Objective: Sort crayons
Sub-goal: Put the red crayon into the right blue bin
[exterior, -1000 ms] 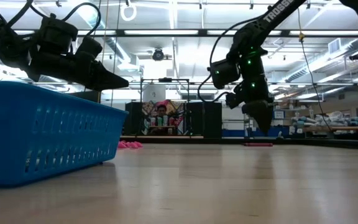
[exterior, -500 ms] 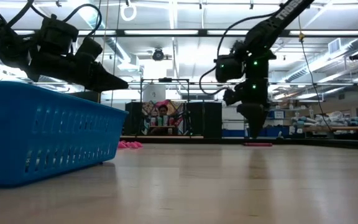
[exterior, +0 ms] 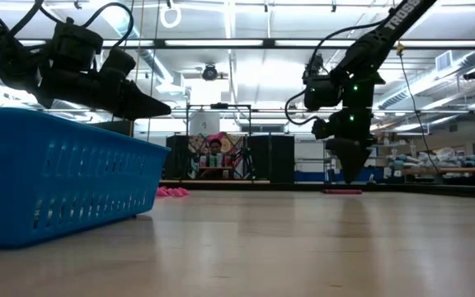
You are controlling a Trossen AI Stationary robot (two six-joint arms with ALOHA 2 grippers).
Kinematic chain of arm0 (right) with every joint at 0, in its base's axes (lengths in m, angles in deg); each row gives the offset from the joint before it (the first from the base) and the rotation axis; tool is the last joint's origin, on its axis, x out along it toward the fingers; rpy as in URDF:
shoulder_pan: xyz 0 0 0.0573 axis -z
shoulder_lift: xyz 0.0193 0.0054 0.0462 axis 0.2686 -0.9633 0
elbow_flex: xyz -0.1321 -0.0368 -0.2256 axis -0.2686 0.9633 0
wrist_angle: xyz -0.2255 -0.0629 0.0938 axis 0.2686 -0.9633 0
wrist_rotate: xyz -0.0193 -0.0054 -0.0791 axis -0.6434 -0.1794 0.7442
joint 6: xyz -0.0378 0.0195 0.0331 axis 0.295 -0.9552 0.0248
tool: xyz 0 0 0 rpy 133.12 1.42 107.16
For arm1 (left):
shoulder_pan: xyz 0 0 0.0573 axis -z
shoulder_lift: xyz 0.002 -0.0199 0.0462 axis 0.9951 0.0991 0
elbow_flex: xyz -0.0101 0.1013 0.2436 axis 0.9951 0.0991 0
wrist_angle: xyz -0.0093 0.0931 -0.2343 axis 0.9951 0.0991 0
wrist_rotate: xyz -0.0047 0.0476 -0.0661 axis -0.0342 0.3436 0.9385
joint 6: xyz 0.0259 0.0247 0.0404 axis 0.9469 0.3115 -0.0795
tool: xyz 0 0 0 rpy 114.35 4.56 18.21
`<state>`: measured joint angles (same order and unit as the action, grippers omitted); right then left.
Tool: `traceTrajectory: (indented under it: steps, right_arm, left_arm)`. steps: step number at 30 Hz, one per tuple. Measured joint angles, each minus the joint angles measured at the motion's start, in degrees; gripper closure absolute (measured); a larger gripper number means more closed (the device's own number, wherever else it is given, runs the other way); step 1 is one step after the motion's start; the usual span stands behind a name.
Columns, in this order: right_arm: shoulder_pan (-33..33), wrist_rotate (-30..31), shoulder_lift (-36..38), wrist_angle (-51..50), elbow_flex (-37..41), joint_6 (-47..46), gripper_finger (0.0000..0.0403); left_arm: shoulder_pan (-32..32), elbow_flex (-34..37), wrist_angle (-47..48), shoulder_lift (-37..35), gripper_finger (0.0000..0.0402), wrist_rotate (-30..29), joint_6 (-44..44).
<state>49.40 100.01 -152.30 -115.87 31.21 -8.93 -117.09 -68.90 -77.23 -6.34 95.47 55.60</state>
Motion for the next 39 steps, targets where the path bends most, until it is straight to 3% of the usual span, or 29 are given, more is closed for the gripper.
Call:
traceTrajectory:
  steps: [6,15,20,28,39]
  right_arm:
    - [2.94,-1.15,-1.01,4.57,-0.15,1.38,0.024]
    - [6.44,-1.26,-1.97,8.41,-0.28,3.25,0.0167]
    - [8.4,-3.25,-4.62,9.22,-0.22,6.8,0.0166]
    - [9.85,-8.8,-6.26,8.97,-0.45,7.88,0.0221]
    - [8.75,-12.54,-6.36,8.02,-0.33,8.23,0.038]
  left_arm:
    - [0.0,0.0,-0.13,0.0,0.0246,0.0,0.22]
    - [0.0,0.0,-0.22,0.0,0.0246,0.0,0.22]
    - [0.0,0.0,0.32,0.0,0.0246,-0.01,0.48]
    - [0.02,0.0,0.37,0.0,0.0246,-0.01,1.03]
    - [0.02,0.0,0.41,0.0,0.0246,-0.02,1.14]
